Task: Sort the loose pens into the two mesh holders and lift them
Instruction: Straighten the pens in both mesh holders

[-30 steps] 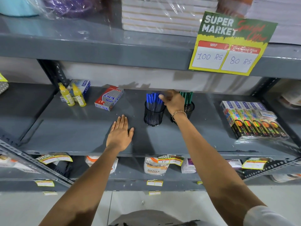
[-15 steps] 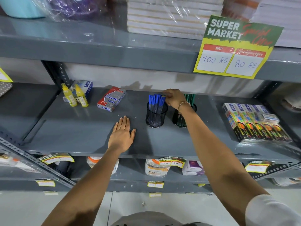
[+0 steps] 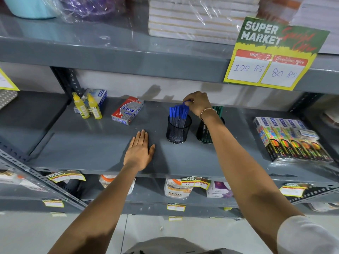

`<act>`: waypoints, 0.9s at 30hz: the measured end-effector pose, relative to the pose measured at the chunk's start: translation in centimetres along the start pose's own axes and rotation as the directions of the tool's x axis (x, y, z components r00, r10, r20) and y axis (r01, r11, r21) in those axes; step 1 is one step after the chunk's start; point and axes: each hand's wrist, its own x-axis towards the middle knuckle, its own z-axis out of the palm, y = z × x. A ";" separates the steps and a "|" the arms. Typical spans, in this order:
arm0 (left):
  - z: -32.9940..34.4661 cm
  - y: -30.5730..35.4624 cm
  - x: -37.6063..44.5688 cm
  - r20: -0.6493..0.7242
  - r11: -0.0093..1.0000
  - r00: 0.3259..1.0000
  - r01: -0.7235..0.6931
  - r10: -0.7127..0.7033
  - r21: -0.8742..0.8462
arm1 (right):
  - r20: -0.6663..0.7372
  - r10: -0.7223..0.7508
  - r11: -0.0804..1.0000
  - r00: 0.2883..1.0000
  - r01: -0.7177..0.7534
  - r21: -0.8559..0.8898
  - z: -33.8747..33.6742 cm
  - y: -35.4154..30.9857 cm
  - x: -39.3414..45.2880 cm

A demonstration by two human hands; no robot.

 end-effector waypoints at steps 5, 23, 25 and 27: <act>0.0 0.1 -0.1 -0.015 1.000 1.000 -0.002 0.002 -0.009 | -0.019 -0.029 0.996 0.999 0.028 -0.079 -1.7 -0.4 0.7; 0.0 0.0 0.0 0.013 1.000 1.000 0.002 -0.002 0.010 | 0.018 0.035 0.996 0.999 -0.034 -0.080 -0.2 0.1 -1.6; 0.0 0.1 0.1 0.016 1.000 1.000 0.003 -0.003 0.012 | -0.066 0.076 0.993 0.995 -0.081 -0.082 -0.1 0.9 -2.3; 0.0 0.1 0.1 0.017 1.000 1.000 0.006 -0.006 0.015 | -0.047 0.188 0.982 0.981 -0.189 -0.021 0.4 1.7 -3.1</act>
